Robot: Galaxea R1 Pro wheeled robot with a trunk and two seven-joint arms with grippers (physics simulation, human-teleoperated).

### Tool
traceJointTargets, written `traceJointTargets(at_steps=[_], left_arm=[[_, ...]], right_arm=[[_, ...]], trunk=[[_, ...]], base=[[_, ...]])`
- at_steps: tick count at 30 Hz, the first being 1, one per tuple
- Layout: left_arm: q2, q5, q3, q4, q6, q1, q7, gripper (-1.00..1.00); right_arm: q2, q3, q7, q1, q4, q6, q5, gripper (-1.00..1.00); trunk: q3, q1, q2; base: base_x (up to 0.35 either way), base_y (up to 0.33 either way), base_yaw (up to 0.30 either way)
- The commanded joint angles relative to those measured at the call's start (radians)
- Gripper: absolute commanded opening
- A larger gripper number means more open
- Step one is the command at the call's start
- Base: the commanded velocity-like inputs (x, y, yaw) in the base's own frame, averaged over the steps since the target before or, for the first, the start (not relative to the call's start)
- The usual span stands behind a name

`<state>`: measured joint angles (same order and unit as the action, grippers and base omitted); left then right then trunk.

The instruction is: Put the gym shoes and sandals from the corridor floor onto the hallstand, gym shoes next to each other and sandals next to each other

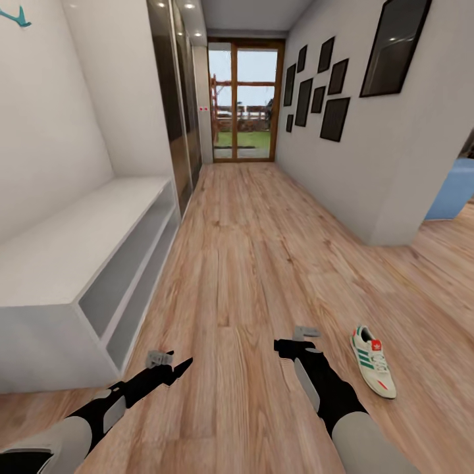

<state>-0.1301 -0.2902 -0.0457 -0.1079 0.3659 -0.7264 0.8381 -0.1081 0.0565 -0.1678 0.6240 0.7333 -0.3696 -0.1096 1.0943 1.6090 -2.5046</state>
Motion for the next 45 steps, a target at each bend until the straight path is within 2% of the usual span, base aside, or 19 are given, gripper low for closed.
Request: traceJointTargets(at_steps=[1, 27, 45], left_arm=[[0.000, -0.006, -0.005, 0.001, 0.004, -0.001, 0.002, 1.00], [0.002, -0.006, -0.006, 0.002, 0.004, -0.001, 0.003, 1.00], [0.002, -0.006, -0.006, 0.002, 0.004, -0.001, 0.003, 1.00]], right_arm=[[0.001, 0.005, -0.009, 0.000, 0.002, -0.004, -0.010, 1.00], [0.001, 0.006, -0.012, 0.000, 0.005, -0.005, -0.002, 1.00], [0.001, 0.006, -0.013, 0.000, 0.006, -0.005, -0.002, 1.00]], trunk=[[0.001, 0.000, 0.000], [0.001, 0.000, 0.000], [-0.017, 0.000, 0.000]], base=[[0.347, 0.000, 0.000], [0.347, 0.000, 0.000], [0.347, 0.000, -0.037]])
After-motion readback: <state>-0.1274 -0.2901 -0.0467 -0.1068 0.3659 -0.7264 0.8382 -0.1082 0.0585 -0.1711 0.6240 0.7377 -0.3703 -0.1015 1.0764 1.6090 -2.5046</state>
